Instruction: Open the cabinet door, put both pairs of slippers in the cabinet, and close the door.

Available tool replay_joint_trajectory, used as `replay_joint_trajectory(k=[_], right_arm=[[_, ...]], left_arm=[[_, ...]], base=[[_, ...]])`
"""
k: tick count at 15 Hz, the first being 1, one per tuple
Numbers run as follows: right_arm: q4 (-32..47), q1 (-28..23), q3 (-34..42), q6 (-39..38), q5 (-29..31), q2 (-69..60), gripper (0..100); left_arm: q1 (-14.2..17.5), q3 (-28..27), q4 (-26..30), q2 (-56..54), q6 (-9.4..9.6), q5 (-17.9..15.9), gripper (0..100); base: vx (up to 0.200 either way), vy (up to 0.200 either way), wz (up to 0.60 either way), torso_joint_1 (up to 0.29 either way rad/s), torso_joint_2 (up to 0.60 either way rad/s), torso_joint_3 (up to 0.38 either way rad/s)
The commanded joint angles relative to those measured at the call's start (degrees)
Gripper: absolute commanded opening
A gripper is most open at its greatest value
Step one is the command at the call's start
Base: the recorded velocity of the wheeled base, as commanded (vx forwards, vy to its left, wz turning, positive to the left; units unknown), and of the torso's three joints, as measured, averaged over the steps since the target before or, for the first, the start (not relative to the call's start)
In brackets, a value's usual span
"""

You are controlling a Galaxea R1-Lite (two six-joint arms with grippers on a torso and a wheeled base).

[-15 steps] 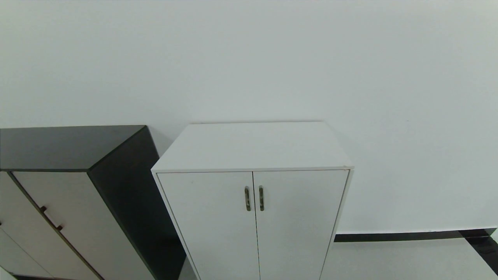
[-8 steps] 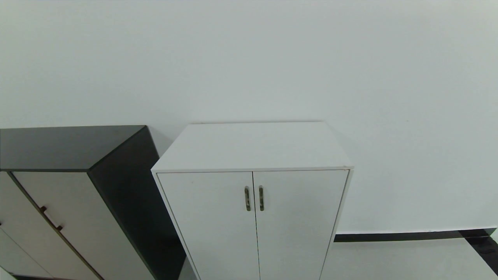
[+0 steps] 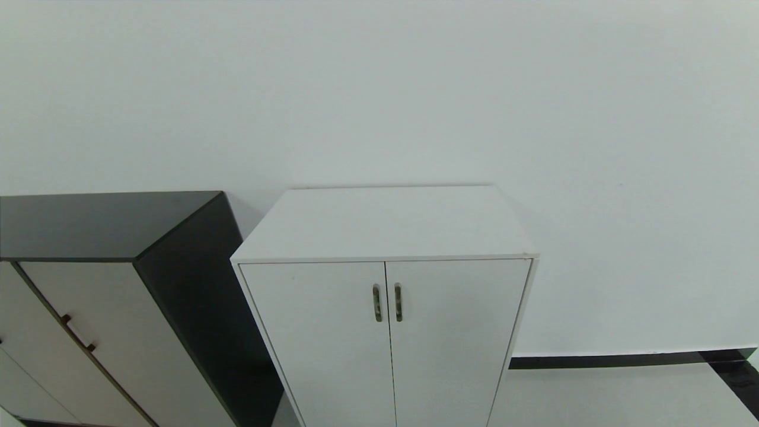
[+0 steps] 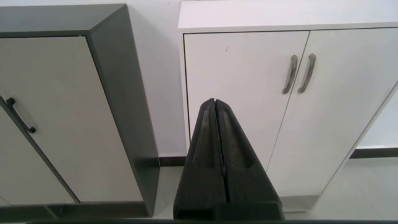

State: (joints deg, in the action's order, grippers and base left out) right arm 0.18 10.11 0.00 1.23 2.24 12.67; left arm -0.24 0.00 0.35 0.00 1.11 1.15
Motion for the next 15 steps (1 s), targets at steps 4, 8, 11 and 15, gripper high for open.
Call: replay_joint_trajectory(k=[4, 8, 11, 15], right_arm=[[0.0, -2.5, 0.0, 0.0, 0.3, -6.7, 0], [0.0, -5.0, 0.0, -0.4, 0.6, -7.0, 0], [0.0, -10.8, -0.2, 0.4, 0.9, -7.6, 0], [0.1, -9.9, 0.0, 0.0, -2.8, -12.5, 0]], left_arm=[[0.0, 0.0, 0.0, 0.0, 0.03, 0.0, 0], [0.0, 0.0, 0.0, 0.0, 0.03, -0.1, 0], [0.0, 0.0, 0.0, 0.1, 0.12, -0.2, 0], [0.0, 0.0, 0.0, 0.0, 0.03, -0.2, 0]], base=[[0.000, 0.000, 0.00, 0.000, 0.00, 0.000], [0.000, 0.000, 0.00, 0.000, 0.00, 0.000], [0.000, 0.000, 0.00, 0.000, 0.00, 0.000], [0.000, 0.000, 0.00, 0.000, 0.00, 0.000]])
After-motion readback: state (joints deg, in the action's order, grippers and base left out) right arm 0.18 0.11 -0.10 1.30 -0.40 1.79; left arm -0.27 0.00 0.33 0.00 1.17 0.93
